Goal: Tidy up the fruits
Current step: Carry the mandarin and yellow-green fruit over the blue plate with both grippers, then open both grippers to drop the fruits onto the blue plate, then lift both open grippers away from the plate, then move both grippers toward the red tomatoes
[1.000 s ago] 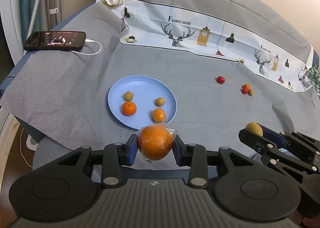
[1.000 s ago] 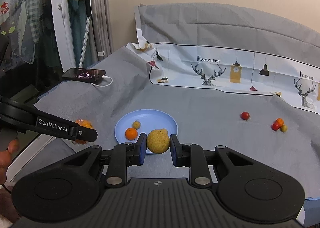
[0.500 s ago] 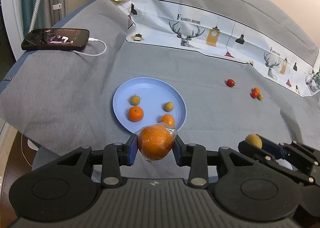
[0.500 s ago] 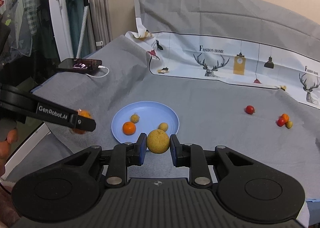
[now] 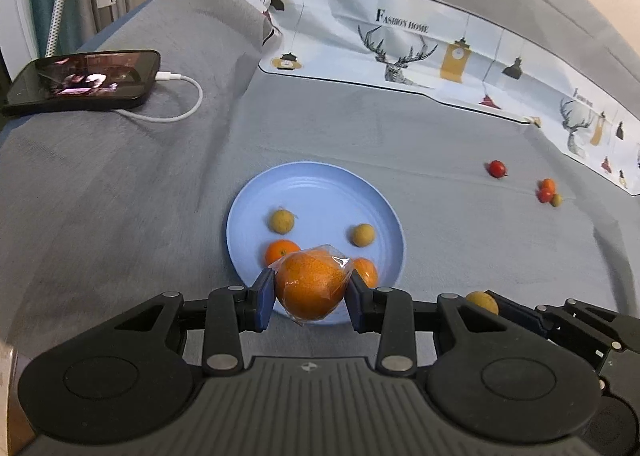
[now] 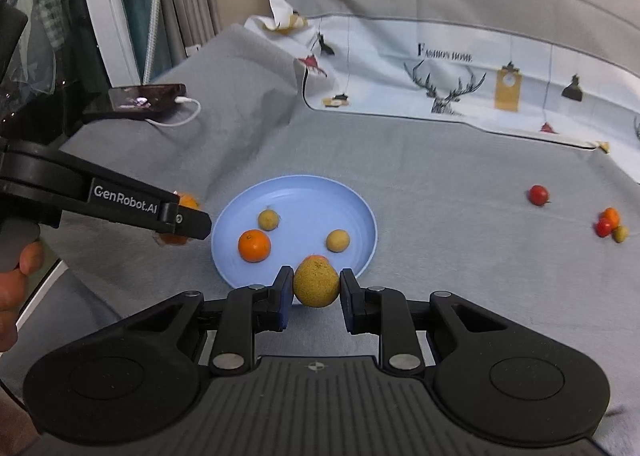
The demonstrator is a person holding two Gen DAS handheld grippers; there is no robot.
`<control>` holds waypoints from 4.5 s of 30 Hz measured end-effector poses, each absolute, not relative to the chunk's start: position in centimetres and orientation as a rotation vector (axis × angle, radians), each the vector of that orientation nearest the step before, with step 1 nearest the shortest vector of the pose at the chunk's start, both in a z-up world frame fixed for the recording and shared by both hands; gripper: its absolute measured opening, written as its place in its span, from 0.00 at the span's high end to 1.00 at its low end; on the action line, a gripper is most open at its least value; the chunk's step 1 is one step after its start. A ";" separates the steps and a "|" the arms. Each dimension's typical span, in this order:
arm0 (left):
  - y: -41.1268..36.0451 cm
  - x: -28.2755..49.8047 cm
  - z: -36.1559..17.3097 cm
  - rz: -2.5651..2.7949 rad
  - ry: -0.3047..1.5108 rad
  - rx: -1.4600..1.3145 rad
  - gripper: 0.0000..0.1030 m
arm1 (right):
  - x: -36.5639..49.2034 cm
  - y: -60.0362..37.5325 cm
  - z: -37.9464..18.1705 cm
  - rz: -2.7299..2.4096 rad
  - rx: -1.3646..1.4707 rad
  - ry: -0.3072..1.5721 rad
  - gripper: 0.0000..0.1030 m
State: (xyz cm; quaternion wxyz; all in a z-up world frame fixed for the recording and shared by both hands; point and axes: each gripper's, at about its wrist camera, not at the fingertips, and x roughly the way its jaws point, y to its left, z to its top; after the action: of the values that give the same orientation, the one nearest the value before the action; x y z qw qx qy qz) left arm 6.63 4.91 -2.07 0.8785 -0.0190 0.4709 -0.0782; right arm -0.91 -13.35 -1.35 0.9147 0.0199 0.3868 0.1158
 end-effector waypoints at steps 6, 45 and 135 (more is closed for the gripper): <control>4.3 10.5 -4.4 -0.148 1.029 -0.011 0.60 | 3.2 -13.0 -3.8 0.245 0.040 0.840 0.75; 5.8 -1.6 0.9 -0.045 0.877 0.083 0.00 | -5.8 -13.3 1.5 0.223 -0.015 0.757 0.03; -18.9 16.1 -6.6 -0.272 1.073 0.231 0.00 | 4.7 -38.9 -10.2 -0.507 0.328 0.682 0.01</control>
State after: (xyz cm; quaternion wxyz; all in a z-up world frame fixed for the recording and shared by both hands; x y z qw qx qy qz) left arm 16.08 -18.93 -6.61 0.8445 0.1094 0.5082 -0.1286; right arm 4.72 -38.89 -10.22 0.8980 0.1586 0.3296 -0.2447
